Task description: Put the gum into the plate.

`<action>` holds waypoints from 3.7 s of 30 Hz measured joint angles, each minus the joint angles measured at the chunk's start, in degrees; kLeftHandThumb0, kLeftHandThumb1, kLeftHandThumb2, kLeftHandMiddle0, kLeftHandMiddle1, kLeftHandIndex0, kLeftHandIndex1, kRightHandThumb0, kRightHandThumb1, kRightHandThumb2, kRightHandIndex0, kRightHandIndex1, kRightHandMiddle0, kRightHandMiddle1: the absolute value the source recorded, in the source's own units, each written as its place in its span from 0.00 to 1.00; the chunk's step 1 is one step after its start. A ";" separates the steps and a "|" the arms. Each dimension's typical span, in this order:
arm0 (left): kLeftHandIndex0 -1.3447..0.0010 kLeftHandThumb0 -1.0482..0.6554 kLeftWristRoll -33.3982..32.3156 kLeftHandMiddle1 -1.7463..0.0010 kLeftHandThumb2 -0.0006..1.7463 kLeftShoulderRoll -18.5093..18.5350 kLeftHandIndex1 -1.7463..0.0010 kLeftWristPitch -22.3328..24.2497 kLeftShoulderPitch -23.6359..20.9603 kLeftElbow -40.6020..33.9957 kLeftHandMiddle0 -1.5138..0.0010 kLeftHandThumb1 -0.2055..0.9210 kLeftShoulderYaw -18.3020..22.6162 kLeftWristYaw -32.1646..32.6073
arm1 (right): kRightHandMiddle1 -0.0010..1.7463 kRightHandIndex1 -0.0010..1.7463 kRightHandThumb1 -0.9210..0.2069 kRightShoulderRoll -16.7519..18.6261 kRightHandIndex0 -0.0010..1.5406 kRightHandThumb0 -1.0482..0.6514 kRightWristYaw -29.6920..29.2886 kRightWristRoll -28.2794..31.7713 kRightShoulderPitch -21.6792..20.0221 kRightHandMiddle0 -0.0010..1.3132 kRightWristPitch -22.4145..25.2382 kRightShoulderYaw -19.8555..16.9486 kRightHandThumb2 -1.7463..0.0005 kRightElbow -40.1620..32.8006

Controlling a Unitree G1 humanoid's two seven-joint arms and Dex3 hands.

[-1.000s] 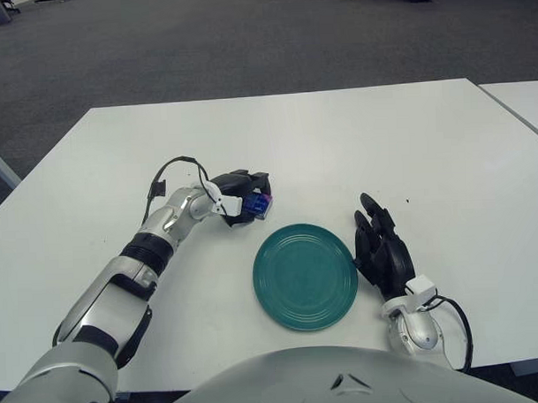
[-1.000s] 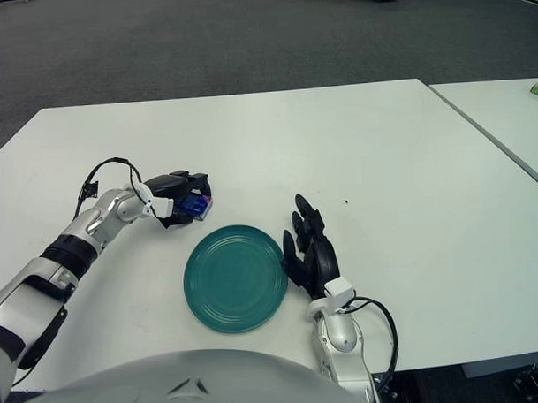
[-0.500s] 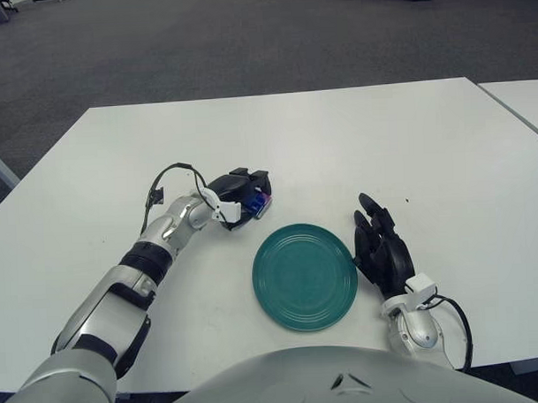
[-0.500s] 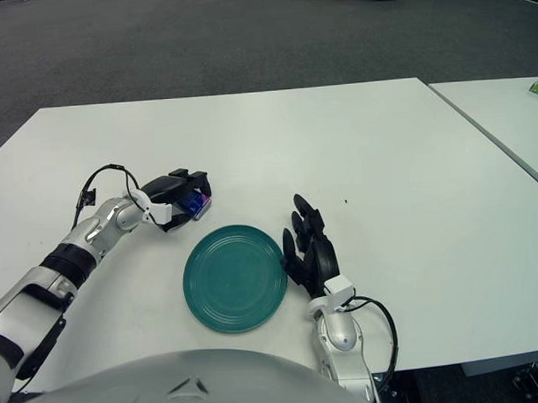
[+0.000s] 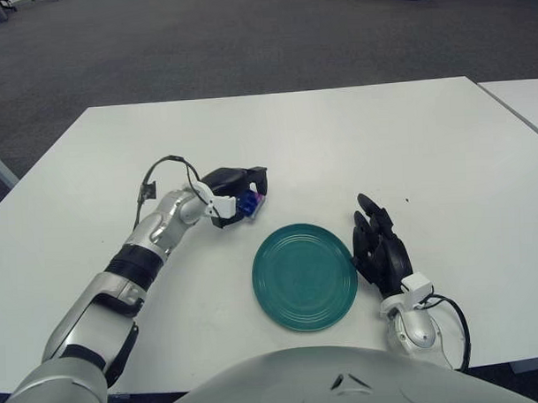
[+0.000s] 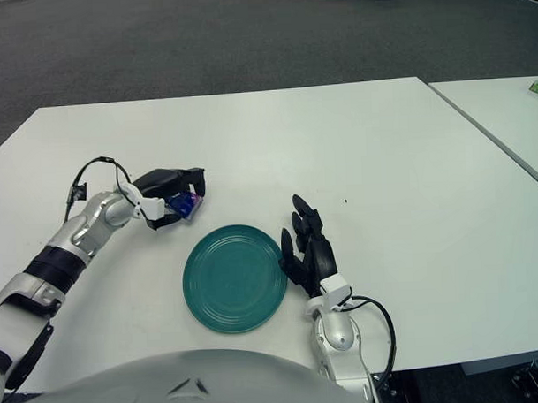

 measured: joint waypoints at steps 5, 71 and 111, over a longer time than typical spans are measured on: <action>0.68 0.62 -3.97 0.07 0.77 0.02 0.00 1.22 0.05 -5.84 0.53 0.41 3.80 -0.63 | 0.22 0.00 0.00 0.23 0.08 0.12 0.05 0.56 0.10 0.00 0.00 0.07 0.54 -0.06; 0.71 0.61 -1.20 0.02 0.65 -6.29 0.03 10.69 18.93 -38.73 0.69 0.58 -11.32 -18.04 | 0.17 0.00 0.00 0.45 0.08 0.17 -3.16 -6.27 -0.11 0.00 2.91 1.40 0.49 -2.42; 1.00 0.00 -2.38 1.00 0.11 0.61 1.00 0.41 18.03 -33.98 1.00 1.00 -10.20 -20.63 | 0.12 0.01 0.00 0.21 0.06 0.18 -0.71 -5.68 -0.04 0.00 4.21 1.59 0.48 -3.82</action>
